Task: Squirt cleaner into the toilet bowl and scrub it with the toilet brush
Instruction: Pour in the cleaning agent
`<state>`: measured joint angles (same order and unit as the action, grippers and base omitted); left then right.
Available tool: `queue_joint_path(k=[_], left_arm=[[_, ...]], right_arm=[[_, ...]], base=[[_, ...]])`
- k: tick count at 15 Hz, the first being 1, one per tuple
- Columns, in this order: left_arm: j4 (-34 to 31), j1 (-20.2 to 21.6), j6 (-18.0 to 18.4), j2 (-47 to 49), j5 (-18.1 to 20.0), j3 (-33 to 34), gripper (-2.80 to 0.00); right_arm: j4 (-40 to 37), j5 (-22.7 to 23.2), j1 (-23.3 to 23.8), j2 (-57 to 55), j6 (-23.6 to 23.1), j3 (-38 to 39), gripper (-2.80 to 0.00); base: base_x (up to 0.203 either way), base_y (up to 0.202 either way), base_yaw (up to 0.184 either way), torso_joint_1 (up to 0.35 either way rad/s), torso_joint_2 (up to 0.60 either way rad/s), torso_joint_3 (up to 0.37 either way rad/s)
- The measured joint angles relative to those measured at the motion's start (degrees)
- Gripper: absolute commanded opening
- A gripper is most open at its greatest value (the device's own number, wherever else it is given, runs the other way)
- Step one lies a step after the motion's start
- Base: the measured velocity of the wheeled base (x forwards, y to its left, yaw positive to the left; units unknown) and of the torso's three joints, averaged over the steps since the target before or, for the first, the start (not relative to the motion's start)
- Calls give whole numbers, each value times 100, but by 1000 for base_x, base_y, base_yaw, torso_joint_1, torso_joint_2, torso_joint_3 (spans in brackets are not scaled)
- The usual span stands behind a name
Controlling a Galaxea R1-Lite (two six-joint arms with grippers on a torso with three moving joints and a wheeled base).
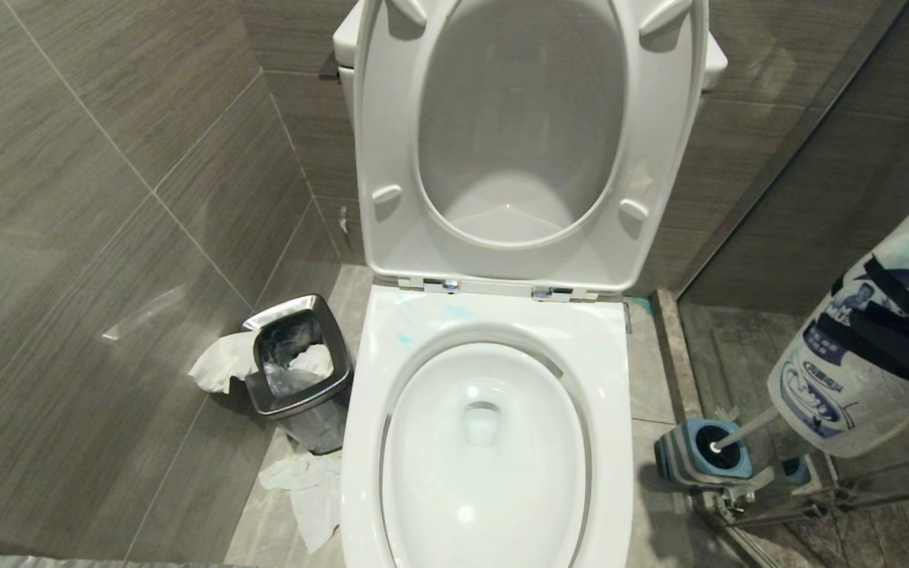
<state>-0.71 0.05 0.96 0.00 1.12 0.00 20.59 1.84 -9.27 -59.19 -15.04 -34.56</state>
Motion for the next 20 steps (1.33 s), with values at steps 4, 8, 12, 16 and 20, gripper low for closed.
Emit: queue_joint_path(k=[4,8,12,16,20], left_arm=[[0,2,-12,0,-5,0,-280],[2,2,-4,0,0,0,-280],[0,2,0,0,0,0,-280],[0,0,2,0,0,0,-280],[0,0,2,0,2,0,-280]], right_arm=[[906,-1507,-1353,-859,164,-198,-280],[1061,-2423,-2144,-1538,179,-586,-280],[1078,-2714,-2426,-2151,185,-1043,-280],[1067,-3089,-2630,-2696,12,-1449,-280],[1066,-3206,-2702,-3045,-982,-1547,-280]], base=[[0,0,0,0,0,0],[0,0,0,0,0,0],[0,0,0,0,0,0],[0,0,0,0,0,0],[0,0,0,0,0,0]])
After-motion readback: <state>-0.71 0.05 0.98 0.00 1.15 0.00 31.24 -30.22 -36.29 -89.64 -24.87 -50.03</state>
